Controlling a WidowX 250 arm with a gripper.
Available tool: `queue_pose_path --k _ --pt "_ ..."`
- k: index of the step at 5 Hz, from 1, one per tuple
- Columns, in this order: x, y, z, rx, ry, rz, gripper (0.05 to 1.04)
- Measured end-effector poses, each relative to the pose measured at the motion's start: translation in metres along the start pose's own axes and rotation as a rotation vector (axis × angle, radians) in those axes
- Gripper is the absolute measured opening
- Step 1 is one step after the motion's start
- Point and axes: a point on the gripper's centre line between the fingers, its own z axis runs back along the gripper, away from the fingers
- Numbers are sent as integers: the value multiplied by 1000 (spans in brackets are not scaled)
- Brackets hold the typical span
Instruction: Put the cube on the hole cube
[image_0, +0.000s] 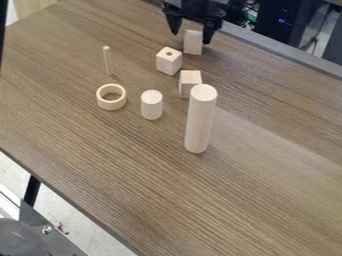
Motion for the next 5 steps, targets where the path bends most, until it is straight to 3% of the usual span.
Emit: queue_pose_path --k 1,2,3,4,5 --pt "-12 0 -9 4 2 25 696" --pt "-12 -1 -9 -2 0 19 601" --pt "-8 -2 -8 -12 -24 11 601" --pt "10 -8 16 -33 -107 0 601" --pt "19 -12 33 -40 -156 -15 601"
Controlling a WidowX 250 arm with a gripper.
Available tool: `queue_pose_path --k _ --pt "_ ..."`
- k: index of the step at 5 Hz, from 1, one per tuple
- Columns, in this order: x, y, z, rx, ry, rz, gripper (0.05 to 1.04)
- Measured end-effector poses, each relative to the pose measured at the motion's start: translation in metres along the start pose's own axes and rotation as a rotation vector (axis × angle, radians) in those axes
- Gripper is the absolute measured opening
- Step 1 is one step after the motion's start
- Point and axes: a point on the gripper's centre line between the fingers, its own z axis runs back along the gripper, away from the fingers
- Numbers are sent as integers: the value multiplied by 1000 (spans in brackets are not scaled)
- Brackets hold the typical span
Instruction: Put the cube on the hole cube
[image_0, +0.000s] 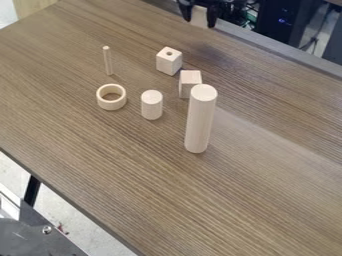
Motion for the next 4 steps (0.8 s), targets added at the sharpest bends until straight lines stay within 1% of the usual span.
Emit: queue_pose_path --k 1,2,3,4 --pt "0 2 24 7 -22 -12 601" --pt "-6 4 41 11 -19 -28 601" --pt "-17 8 50 -3 -5 -52 601" --pt "-26 14 49 -11 11 -60 601"
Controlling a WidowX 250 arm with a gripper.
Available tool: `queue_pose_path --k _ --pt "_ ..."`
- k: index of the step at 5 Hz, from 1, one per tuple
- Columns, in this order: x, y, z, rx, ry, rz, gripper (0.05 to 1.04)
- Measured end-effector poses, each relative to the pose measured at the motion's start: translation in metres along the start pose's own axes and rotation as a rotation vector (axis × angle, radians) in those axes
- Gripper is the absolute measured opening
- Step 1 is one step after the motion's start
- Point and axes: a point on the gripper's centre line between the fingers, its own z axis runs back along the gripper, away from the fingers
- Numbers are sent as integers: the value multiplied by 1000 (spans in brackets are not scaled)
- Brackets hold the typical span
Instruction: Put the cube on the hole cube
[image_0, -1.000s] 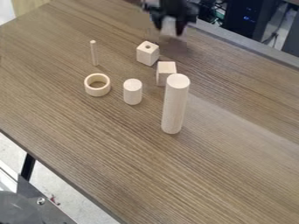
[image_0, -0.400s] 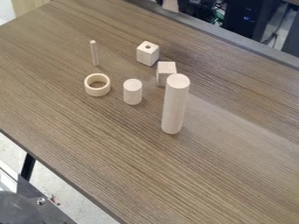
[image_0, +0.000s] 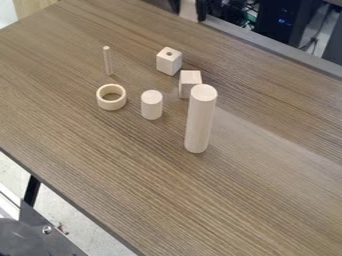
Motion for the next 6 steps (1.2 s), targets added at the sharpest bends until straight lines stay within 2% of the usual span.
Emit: queue_pose_path --k 3,4,6 --pt "-25 19 -5 13 55 9 601" --pt "-26 20 -6 1 50 10 601" --pt "-33 21 -13 -5 74 -1 601"
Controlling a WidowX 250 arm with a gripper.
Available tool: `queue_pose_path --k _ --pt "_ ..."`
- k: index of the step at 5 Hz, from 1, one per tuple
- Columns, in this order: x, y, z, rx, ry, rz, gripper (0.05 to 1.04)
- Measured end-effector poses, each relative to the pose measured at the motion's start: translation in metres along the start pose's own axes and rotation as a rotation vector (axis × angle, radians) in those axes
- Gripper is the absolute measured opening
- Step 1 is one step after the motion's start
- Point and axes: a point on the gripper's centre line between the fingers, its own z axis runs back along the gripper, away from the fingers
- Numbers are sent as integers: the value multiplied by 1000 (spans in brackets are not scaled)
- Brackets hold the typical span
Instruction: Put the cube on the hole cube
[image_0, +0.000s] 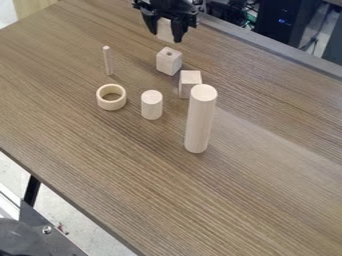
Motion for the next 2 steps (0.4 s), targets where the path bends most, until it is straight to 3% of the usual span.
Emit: queue_pose_path --k 2 --pt "-4 -1 -5 -7 16 2 601"
